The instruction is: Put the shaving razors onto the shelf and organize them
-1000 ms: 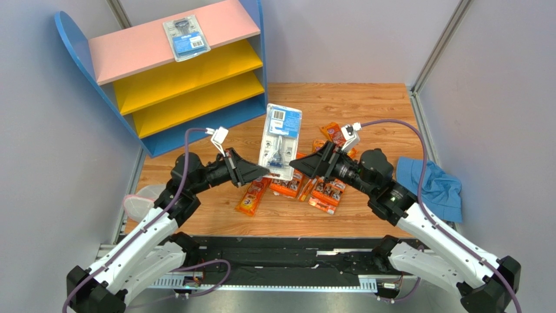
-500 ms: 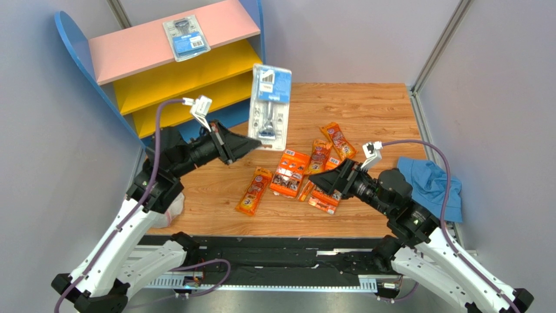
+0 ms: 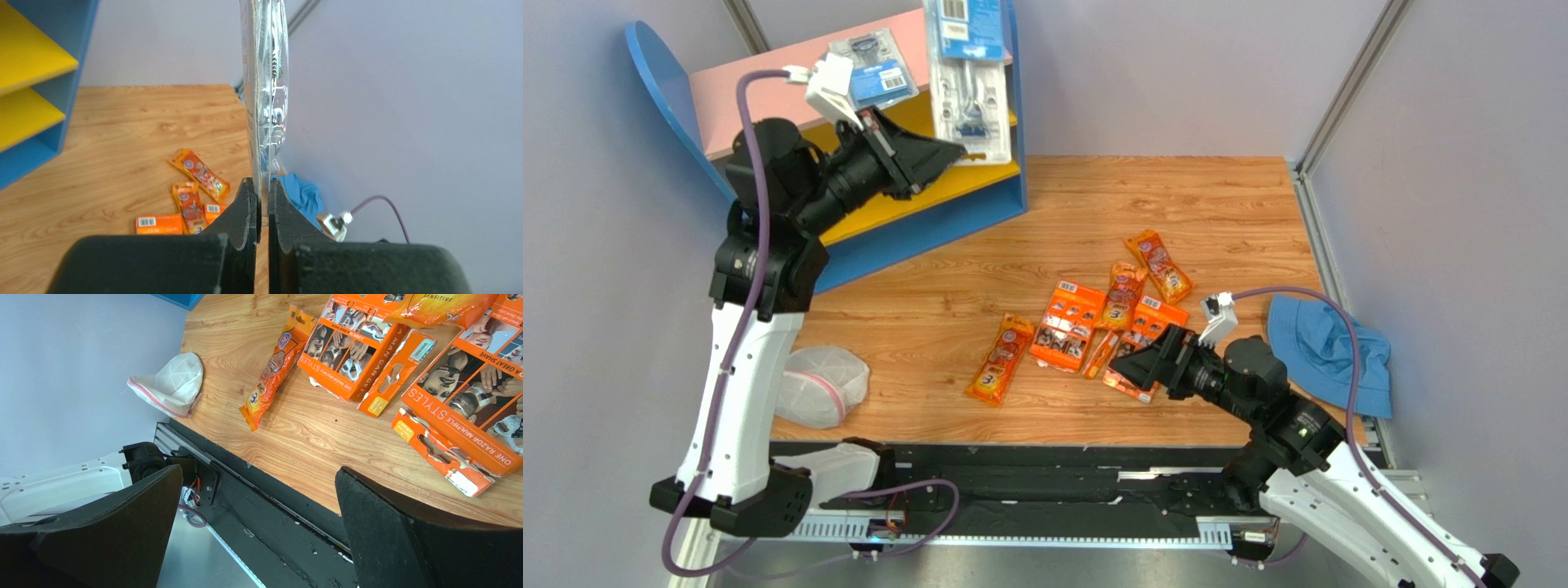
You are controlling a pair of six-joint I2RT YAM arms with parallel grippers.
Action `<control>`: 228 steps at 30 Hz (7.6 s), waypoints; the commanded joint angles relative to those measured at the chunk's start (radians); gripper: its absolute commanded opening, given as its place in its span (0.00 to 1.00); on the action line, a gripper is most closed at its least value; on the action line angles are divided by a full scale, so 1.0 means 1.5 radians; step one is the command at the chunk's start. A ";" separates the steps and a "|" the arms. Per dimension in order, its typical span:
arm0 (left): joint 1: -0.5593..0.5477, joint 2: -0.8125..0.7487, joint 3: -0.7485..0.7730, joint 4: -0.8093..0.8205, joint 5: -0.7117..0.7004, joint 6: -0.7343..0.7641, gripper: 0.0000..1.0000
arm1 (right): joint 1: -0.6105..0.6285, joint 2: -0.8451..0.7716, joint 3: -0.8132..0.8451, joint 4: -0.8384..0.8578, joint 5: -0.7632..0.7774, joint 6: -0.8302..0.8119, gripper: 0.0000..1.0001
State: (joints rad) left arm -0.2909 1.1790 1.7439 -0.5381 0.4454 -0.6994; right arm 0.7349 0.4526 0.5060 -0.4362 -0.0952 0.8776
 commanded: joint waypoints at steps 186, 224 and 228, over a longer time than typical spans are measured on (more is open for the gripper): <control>0.141 0.485 0.495 -0.037 0.052 -0.212 0.84 | -0.160 1.298 1.360 0.408 -0.276 0.438 0.23; 0.141 0.432 0.428 -0.116 0.133 -0.115 0.85 | -0.171 1.338 1.415 0.461 -0.254 0.415 0.28; 0.141 0.428 0.429 -0.116 0.129 -0.112 0.85 | -0.164 1.332 1.415 0.451 -0.240 0.401 0.29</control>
State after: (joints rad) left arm -0.0784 1.8271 2.3650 -0.7158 0.6174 -0.8864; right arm 0.4808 2.4680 2.5797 0.1963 -0.4858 1.5074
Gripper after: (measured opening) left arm 0.847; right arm 0.290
